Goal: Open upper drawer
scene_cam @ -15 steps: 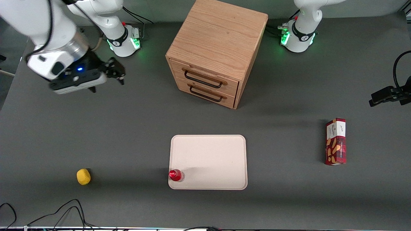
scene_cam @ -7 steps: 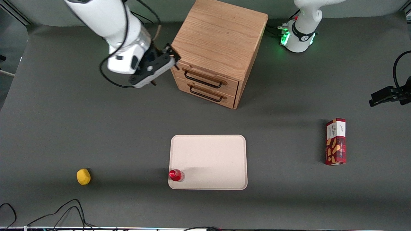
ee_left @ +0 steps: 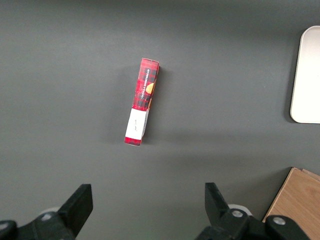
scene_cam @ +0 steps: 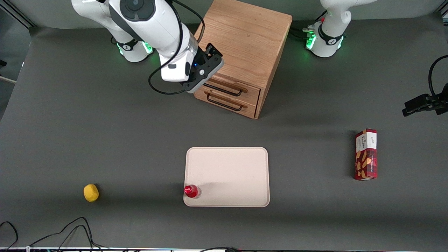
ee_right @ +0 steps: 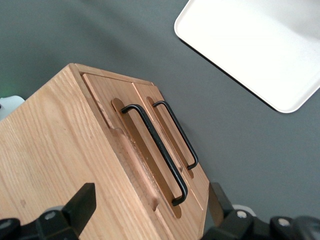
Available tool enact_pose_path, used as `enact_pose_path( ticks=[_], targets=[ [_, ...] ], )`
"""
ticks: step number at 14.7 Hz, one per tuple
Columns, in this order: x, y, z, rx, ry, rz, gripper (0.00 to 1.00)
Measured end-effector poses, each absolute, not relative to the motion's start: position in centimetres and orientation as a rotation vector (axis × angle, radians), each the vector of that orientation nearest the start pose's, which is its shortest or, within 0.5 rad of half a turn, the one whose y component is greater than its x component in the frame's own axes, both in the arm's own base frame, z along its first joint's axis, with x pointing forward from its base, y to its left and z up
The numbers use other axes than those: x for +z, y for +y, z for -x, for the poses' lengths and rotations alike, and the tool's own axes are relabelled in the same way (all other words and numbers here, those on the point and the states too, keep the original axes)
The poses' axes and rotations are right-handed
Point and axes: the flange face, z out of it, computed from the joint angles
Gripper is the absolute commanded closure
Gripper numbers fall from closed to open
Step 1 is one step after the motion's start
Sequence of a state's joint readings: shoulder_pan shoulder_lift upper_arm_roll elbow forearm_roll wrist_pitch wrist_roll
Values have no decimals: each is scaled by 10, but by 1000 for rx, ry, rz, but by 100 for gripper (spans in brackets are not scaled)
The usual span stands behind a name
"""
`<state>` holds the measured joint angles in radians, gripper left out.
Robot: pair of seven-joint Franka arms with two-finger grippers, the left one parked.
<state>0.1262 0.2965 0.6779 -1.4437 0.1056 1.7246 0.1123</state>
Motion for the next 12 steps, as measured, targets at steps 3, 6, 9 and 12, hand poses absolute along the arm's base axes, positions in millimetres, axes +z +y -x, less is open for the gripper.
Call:
enact_pose_path(
  ticks=[3, 6, 9, 12],
  targets=[
    [554, 423, -480, 80, -1123, 2656, 0],
    [547, 423, -487, 45, -1264, 2592, 0],
    [529, 426, -494, 63, -1307, 2560, 0],
    [514, 441, -486, 96, -1362, 2537, 0]
  ],
)
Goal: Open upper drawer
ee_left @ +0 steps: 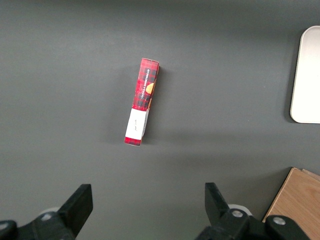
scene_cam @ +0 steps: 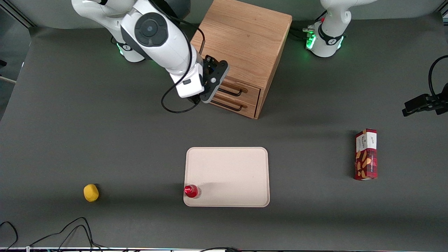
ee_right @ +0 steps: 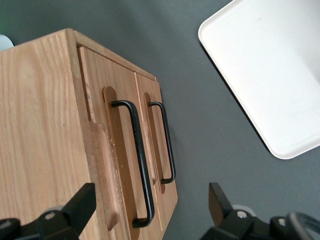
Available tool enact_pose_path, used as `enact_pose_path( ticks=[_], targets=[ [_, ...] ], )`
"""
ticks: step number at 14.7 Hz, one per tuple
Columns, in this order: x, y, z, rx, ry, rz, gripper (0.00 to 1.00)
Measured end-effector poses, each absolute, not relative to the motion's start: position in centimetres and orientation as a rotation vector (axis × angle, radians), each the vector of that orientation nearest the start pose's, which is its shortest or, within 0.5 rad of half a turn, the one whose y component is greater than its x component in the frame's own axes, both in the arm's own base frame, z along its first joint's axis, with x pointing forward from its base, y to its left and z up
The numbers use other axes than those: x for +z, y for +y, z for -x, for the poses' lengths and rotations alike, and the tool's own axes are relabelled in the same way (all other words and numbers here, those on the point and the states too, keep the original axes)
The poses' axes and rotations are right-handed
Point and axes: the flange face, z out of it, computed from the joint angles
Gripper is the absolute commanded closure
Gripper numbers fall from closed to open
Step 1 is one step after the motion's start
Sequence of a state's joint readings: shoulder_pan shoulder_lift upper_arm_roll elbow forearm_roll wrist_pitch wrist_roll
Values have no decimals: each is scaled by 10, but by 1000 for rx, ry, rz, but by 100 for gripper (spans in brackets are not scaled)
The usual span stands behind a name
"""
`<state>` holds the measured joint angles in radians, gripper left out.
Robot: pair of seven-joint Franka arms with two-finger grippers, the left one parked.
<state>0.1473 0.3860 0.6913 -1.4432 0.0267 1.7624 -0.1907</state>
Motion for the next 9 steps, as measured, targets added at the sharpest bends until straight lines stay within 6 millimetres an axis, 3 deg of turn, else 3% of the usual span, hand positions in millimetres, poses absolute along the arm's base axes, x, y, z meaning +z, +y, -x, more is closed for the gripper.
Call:
enact_pose_path(
  ticks=[4, 9],
  targets=[
    [492, 449, -479, 151, -1393, 2532, 0],
    [445, 452, -479, 179, -1415, 2550, 0]
  ],
)
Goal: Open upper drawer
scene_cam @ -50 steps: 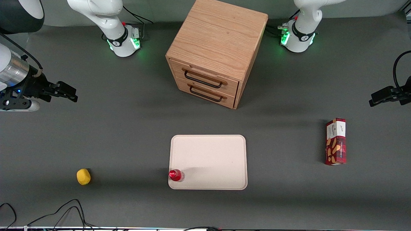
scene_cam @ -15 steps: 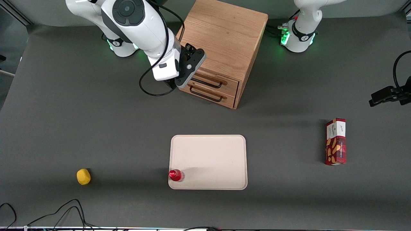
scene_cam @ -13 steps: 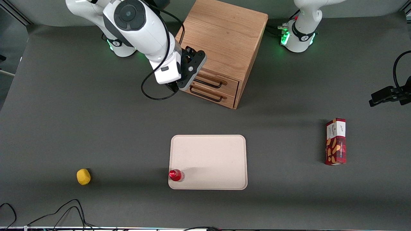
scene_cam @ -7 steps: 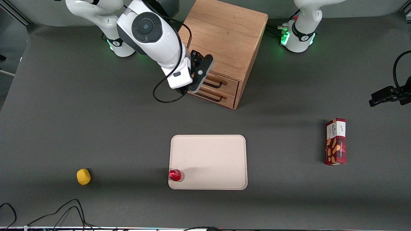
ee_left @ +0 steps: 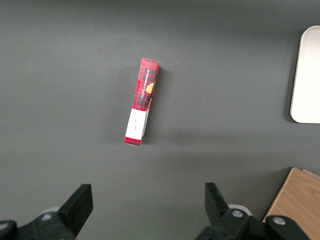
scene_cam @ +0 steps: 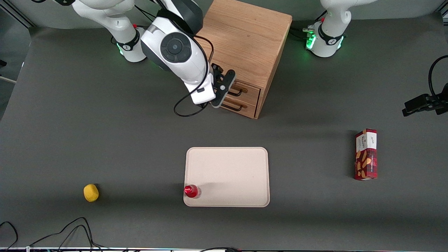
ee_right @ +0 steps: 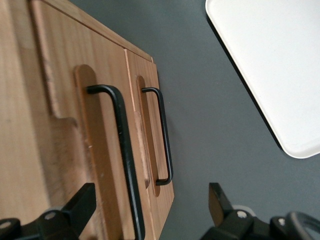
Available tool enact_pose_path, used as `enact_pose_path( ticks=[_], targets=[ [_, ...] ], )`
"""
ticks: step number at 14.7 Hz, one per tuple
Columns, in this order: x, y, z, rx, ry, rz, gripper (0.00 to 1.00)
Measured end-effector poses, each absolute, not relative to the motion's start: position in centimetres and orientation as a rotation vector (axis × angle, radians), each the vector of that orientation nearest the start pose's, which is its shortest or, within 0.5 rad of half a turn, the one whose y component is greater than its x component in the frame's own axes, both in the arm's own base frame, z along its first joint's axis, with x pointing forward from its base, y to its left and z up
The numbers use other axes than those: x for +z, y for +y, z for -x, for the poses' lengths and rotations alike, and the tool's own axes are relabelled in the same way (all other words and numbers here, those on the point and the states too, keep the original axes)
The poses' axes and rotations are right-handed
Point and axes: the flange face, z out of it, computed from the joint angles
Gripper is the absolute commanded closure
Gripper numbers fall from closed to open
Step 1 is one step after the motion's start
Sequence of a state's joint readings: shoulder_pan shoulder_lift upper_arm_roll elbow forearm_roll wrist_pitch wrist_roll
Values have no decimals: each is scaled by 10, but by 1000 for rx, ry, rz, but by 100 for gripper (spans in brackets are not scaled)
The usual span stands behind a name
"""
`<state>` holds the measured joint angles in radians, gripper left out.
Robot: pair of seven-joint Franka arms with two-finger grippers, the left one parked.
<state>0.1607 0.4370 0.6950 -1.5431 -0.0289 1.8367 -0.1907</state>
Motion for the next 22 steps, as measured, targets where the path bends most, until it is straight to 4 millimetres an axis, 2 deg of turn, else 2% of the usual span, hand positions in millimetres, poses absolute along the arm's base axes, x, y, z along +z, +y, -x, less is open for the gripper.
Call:
enact_pose_path(
  ticks=[4, 12, 16, 22],
  targets=[
    [419, 454, -478, 195, -1411, 2543, 0],
    [399, 455, -482, 185, -1414, 2544, 0],
    [395, 457, -487, 148, -1404, 2540, 0],
    [391, 449, -500, 103, -1417, 2575, 0]
  ],
)
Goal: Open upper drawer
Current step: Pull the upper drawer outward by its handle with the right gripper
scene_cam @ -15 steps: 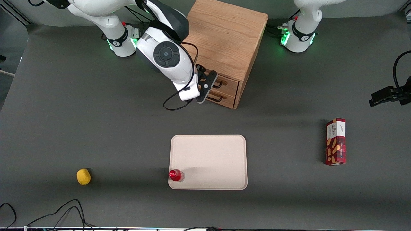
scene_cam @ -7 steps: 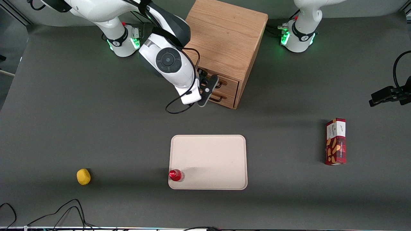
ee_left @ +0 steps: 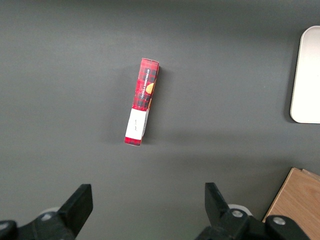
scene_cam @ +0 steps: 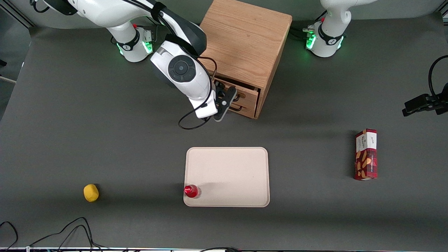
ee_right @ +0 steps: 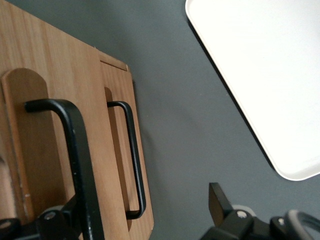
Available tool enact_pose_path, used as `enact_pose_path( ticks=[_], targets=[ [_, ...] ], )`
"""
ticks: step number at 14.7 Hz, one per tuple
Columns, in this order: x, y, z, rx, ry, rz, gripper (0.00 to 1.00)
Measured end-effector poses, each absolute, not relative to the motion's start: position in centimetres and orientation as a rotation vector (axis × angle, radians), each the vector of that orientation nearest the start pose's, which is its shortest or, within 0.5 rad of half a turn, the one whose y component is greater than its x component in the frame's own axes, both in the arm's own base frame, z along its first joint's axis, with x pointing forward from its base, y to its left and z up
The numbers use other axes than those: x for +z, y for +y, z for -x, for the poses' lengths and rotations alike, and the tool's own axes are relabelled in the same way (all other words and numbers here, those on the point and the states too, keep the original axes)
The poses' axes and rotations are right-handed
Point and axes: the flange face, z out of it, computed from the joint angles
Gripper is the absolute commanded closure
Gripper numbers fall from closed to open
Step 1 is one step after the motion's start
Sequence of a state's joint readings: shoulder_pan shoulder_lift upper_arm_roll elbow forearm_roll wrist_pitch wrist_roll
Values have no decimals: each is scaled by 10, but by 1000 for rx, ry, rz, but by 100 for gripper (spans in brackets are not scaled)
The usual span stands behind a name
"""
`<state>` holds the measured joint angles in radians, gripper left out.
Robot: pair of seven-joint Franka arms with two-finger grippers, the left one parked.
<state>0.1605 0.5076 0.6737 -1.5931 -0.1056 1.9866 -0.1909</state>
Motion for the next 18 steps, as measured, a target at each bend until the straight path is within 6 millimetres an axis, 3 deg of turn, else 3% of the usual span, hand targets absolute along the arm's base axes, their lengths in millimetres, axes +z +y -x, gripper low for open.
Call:
enact_pose_path(
  ticks=[8, 18],
  targets=[
    [392, 440, -516, 76, -1394, 2612, 0],
    [391, 411, -559, 22, -1344, 2656, 0]
  ],
)
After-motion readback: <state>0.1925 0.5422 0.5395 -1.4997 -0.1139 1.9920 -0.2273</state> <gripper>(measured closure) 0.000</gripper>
